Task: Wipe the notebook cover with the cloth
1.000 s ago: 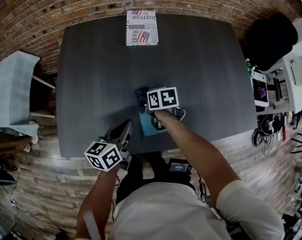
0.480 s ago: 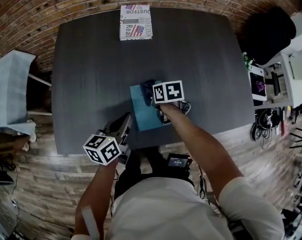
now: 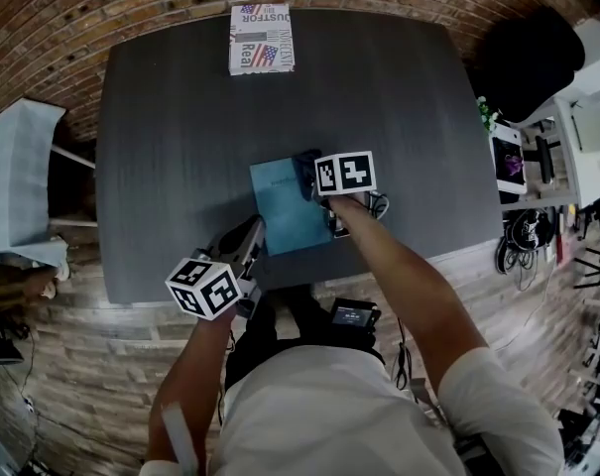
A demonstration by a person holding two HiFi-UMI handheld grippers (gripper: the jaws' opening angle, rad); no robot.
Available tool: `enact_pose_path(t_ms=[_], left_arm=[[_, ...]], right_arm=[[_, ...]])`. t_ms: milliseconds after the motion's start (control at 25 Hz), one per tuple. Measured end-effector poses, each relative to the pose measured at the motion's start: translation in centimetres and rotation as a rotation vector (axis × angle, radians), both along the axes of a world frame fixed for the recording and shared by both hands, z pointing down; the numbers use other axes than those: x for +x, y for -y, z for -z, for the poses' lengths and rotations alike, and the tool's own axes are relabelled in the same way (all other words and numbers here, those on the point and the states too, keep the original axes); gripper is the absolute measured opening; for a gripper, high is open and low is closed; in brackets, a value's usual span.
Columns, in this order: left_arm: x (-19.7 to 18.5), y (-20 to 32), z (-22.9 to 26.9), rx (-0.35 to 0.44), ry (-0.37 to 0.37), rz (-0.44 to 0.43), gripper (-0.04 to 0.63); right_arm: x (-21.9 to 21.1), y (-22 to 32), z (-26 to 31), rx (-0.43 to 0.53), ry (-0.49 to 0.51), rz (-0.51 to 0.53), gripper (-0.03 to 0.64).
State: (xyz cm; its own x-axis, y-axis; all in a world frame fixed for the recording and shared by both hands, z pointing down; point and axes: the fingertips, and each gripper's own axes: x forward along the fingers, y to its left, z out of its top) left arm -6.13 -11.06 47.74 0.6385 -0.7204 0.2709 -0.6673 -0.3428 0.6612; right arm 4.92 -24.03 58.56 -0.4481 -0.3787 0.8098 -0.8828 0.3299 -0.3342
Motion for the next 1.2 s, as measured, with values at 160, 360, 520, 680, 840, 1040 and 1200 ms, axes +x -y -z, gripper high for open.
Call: enact_pose_path(t_ms=[160, 360, 520, 680, 840, 1040, 1200], left_arm=[[0.3, 0.0, -0.1, -0.004, -0.004, -0.005, 0.008], [0.4, -0.3, -0.3, -0.004, -0.003, -0.009, 0.008], [0.1, -0.9, -0.5, -0.008, -0.001, -0.007, 0.008], [-0.6, -1.6, -0.5, -0.009, 0.000, 0.003, 0.008], [-1.2, -2.4, -0.4, -0.010, 0.000, 0.019, 0.008], [-2.7, -3.7, -0.8, -0.024, 0.006, 0.042, 0.008], [-3.8, -4.7, -0.9, -0.033, 0.012, 0.063, 0.008]], right_arm=[[2.5, 0.4, 0.3, 0.019, -0.061, -0.020, 0.114], [6.4, 0.6, 1.0, 0.056, -0.160, -0.060, 0.112], [6.9, 0.3, 2.6, 0.087, -0.105, -0.089, 0.112], [4.8, -0.9, 3.8, 0.096, -0.039, -0.072, 0.112], [1.1, -3.0, 4.2, 0.078, 0.043, -0.014, 0.113], [-4.4, -5.9, 3.5, 0.023, 0.135, 0.063, 0.114], [-8.1, -7.6, 3.4, -0.008, 0.184, 0.113, 0.113]])
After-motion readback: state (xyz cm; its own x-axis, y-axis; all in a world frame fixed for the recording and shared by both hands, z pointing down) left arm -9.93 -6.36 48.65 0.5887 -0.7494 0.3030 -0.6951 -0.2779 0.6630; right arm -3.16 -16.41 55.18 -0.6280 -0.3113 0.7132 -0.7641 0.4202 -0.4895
